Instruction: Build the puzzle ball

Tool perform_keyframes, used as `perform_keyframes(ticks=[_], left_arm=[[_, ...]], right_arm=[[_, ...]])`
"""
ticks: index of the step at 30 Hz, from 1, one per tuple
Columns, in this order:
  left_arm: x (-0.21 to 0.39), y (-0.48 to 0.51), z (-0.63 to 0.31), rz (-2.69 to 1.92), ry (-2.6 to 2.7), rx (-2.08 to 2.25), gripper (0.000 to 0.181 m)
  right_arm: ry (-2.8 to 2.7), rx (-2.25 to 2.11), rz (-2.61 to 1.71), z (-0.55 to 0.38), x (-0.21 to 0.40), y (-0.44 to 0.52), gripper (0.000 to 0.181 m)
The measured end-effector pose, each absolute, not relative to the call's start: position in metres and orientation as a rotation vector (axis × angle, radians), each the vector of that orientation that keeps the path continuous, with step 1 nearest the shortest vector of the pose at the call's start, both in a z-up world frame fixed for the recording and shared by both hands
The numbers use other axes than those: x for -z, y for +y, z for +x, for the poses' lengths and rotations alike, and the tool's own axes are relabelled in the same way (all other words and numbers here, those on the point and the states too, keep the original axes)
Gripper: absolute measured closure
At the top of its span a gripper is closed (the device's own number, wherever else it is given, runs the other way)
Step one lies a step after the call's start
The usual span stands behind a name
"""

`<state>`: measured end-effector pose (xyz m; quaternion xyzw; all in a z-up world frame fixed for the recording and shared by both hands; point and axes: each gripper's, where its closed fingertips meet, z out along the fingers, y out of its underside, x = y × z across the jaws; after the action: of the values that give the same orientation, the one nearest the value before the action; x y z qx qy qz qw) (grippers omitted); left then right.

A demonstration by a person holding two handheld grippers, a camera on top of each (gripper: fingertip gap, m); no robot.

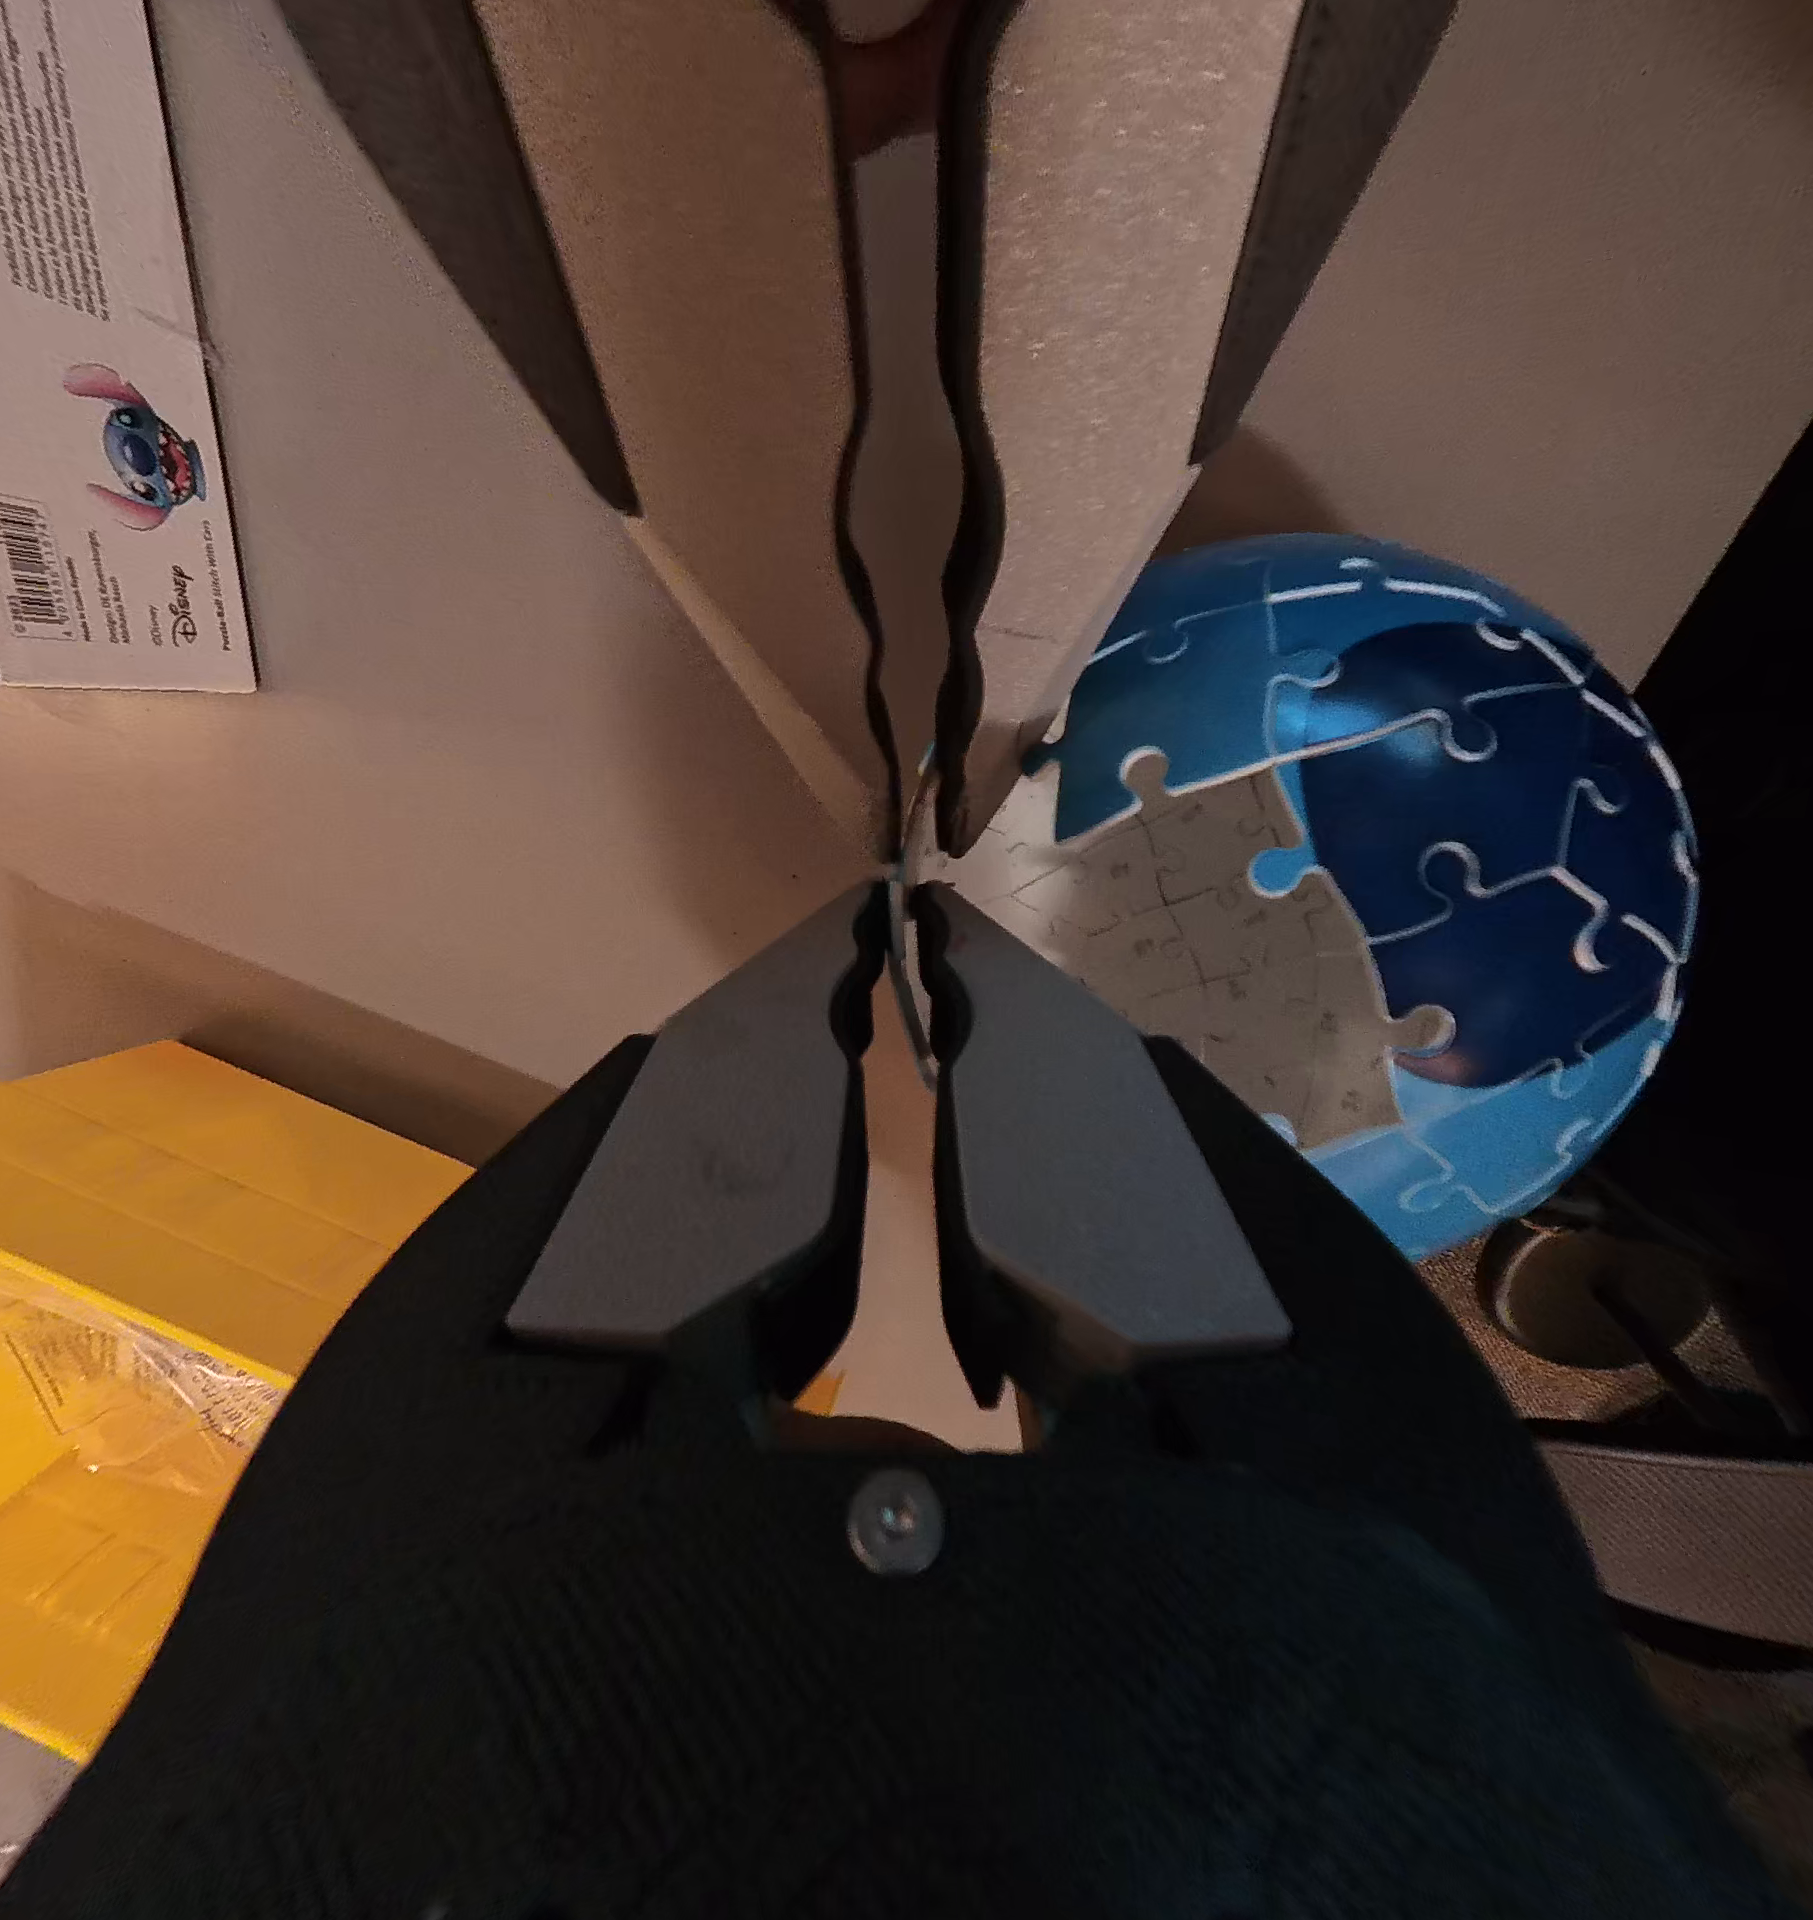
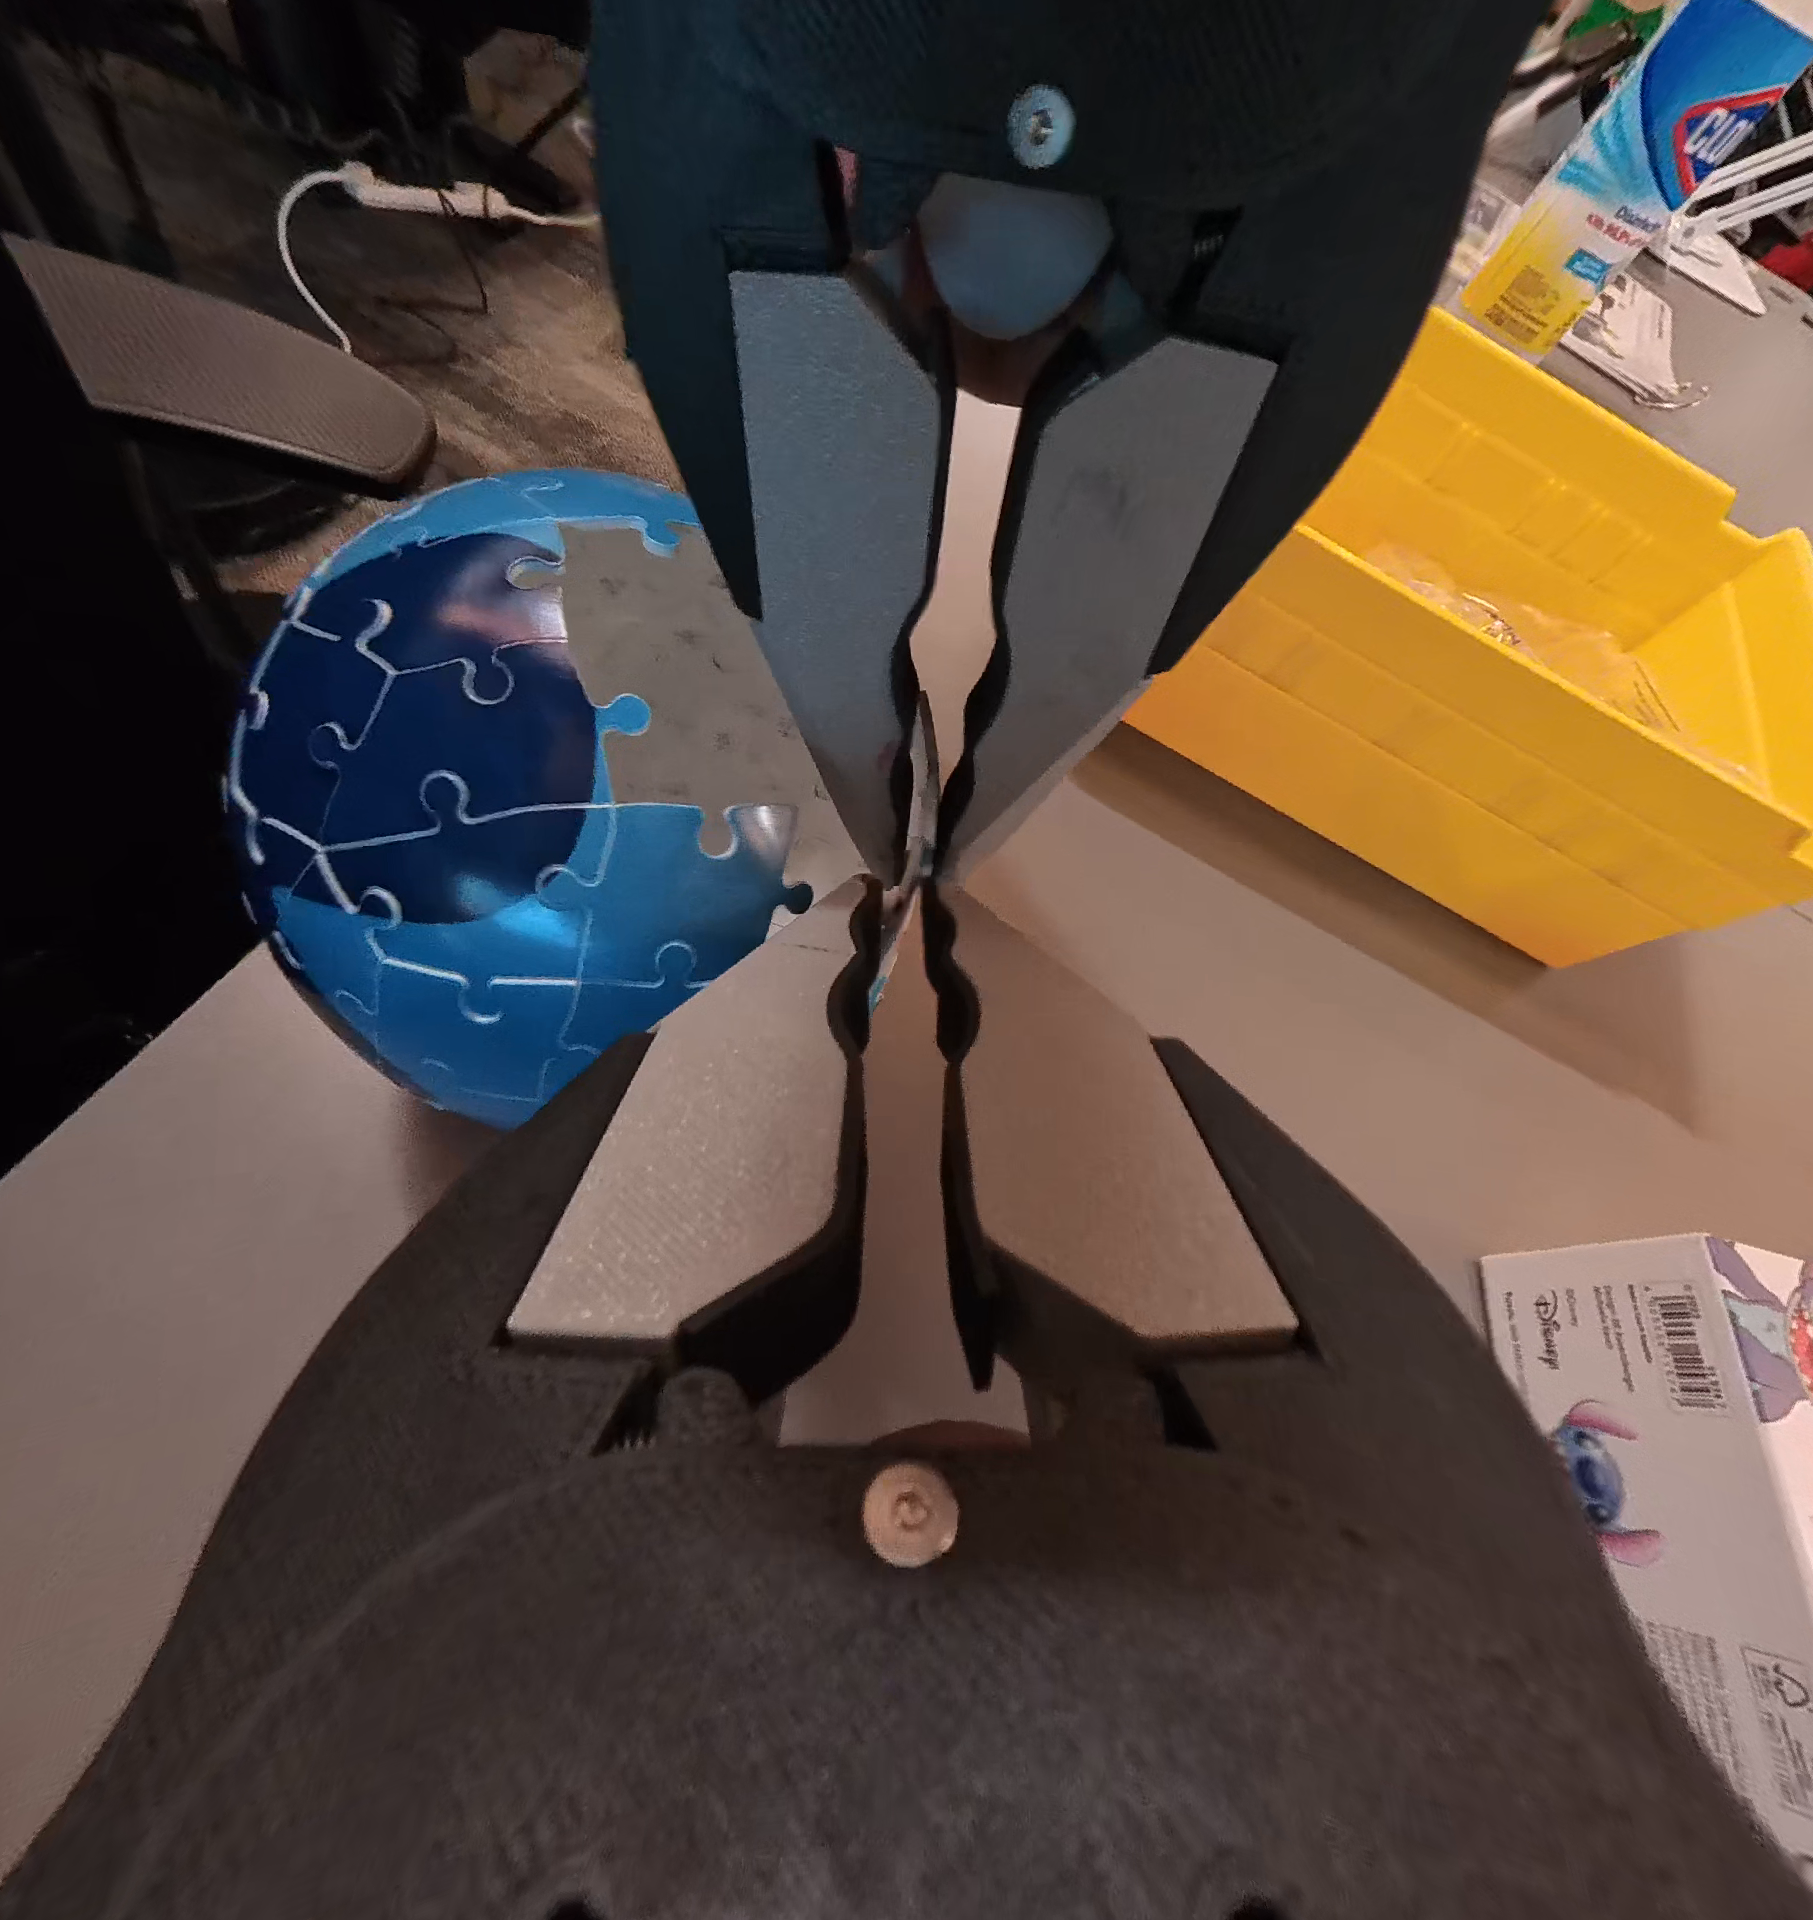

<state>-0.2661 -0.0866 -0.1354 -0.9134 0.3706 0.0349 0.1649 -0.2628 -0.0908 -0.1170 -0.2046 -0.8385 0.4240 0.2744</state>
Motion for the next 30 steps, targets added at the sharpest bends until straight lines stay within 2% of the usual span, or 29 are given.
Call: perform_keyframes(ticks=[17,22,24,30], left_arm=[[0.1326,-0.0858,-0.2652,-2.538,1.054,-0.12,0.176],[0.1314,-0.0856,-0.2664,-2.532,1.053,-0.153,0.178],[0.1315,-0.0857,-0.267,-2.536,1.052,-0.151,0.178],[0.1315,-0.084,-0.2665,-2.534,1.037,-0.138,0.178]], right_arm=[[-2.163,-1.155,-0.602,-0.2626,0.1158,-0.088,0.181],[-2.173,-1.185,-0.613,-0.2632,0.1145,-0.089,0.178],[-2.166,-1.191,-0.624,-0.265,0.1135,-0.0883,0.172],[-2.194,-1.213,-0.605,-0.2617,0.1126,-0.086,0.173]])
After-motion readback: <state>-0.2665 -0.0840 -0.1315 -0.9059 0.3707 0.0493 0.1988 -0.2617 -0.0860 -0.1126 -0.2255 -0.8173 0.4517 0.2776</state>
